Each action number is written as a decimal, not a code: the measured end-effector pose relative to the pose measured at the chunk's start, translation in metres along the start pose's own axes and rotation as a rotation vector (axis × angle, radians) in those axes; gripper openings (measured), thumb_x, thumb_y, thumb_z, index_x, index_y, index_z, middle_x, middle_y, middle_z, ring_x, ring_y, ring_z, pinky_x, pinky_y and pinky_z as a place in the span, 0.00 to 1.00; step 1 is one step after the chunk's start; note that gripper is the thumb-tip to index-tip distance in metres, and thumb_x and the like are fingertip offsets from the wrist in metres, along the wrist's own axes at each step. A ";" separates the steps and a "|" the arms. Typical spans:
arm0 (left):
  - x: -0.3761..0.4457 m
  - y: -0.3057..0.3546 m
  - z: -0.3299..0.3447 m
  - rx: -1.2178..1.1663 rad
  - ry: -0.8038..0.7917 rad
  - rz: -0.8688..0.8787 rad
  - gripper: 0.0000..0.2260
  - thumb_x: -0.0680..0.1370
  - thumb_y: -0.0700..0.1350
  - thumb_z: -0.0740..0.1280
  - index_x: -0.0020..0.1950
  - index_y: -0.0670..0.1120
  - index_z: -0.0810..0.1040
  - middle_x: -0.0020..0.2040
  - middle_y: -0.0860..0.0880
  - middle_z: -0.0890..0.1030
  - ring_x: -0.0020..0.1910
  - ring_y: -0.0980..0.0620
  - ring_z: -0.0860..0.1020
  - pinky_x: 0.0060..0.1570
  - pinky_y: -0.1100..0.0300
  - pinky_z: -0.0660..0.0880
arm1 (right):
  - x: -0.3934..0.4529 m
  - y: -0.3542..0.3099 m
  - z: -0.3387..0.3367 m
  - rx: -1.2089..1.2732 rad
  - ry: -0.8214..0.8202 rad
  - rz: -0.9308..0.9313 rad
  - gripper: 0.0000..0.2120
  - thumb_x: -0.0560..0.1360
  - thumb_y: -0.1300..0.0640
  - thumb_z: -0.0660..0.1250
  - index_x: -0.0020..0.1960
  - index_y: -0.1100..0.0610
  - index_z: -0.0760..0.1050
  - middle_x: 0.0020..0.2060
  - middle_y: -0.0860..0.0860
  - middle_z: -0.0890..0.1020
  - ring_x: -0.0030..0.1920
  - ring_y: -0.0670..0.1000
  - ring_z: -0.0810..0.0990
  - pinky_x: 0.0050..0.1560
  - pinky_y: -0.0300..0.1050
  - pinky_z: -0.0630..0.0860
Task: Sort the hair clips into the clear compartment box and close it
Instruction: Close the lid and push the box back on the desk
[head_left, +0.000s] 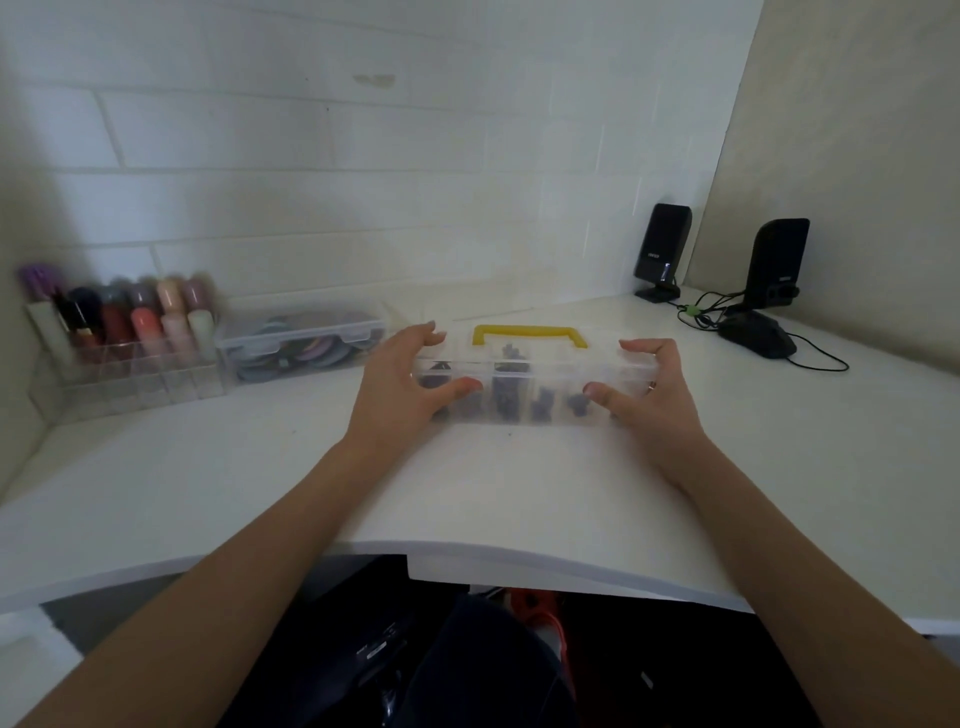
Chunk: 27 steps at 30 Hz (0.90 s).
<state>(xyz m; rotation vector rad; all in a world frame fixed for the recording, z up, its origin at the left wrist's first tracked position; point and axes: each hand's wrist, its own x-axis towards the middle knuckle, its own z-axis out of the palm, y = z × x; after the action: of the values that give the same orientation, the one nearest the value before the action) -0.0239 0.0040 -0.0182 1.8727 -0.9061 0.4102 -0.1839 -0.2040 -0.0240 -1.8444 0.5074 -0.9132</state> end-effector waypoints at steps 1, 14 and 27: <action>0.001 0.001 0.002 0.025 -0.001 0.013 0.30 0.66 0.54 0.76 0.64 0.44 0.74 0.60 0.56 0.75 0.65 0.50 0.71 0.67 0.50 0.66 | 0.001 0.000 0.001 0.000 0.010 -0.009 0.26 0.65 0.52 0.77 0.57 0.46 0.67 0.49 0.50 0.78 0.43 0.50 0.75 0.48 0.49 0.75; 0.031 -0.018 0.038 0.628 0.057 0.389 0.23 0.74 0.47 0.59 0.69 0.47 0.70 0.60 0.45 0.80 0.61 0.49 0.75 0.68 0.43 0.61 | 0.052 0.011 0.045 0.020 0.203 0.072 0.20 0.72 0.56 0.64 0.62 0.44 0.66 0.51 0.52 0.75 0.46 0.52 0.75 0.56 0.51 0.72; 0.064 -0.054 0.047 0.842 0.093 -0.084 0.31 0.80 0.51 0.57 0.78 0.49 0.43 0.78 0.50 0.55 0.76 0.38 0.49 0.63 0.34 0.32 | 0.139 0.022 0.140 -0.188 0.180 0.062 0.20 0.80 0.44 0.50 0.71 0.45 0.59 0.66 0.59 0.72 0.63 0.60 0.73 0.66 0.54 0.64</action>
<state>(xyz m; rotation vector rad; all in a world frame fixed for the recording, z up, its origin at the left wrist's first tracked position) 0.0533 -0.0502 -0.0339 2.6059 -0.6220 0.9195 0.0132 -0.2263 -0.0261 -1.9119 0.7810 -1.0232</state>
